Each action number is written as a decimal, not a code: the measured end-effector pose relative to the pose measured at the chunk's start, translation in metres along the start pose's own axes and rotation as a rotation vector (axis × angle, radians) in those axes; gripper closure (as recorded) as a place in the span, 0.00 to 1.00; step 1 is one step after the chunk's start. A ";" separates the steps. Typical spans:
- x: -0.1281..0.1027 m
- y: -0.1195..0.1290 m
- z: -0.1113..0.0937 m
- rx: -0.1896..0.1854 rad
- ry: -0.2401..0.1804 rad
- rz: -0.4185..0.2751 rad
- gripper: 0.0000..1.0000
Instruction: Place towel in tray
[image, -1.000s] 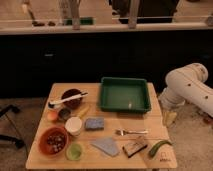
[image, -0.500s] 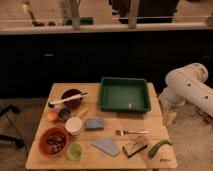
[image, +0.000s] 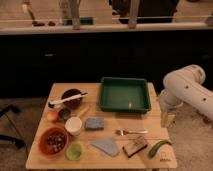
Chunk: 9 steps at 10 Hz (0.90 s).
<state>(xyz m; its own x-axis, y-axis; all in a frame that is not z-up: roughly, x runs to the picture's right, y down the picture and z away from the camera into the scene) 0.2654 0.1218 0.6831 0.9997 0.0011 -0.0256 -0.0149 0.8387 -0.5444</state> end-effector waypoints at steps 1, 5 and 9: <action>-0.017 0.004 0.004 -0.003 -0.005 -0.028 0.20; -0.028 0.014 0.010 -0.006 -0.009 -0.068 0.20; -0.066 0.032 0.023 -0.009 -0.018 -0.136 0.20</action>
<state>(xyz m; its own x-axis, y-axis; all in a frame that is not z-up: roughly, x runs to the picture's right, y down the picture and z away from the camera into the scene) 0.1994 0.1614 0.6864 0.9927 -0.1021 0.0639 0.1204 0.8266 -0.5497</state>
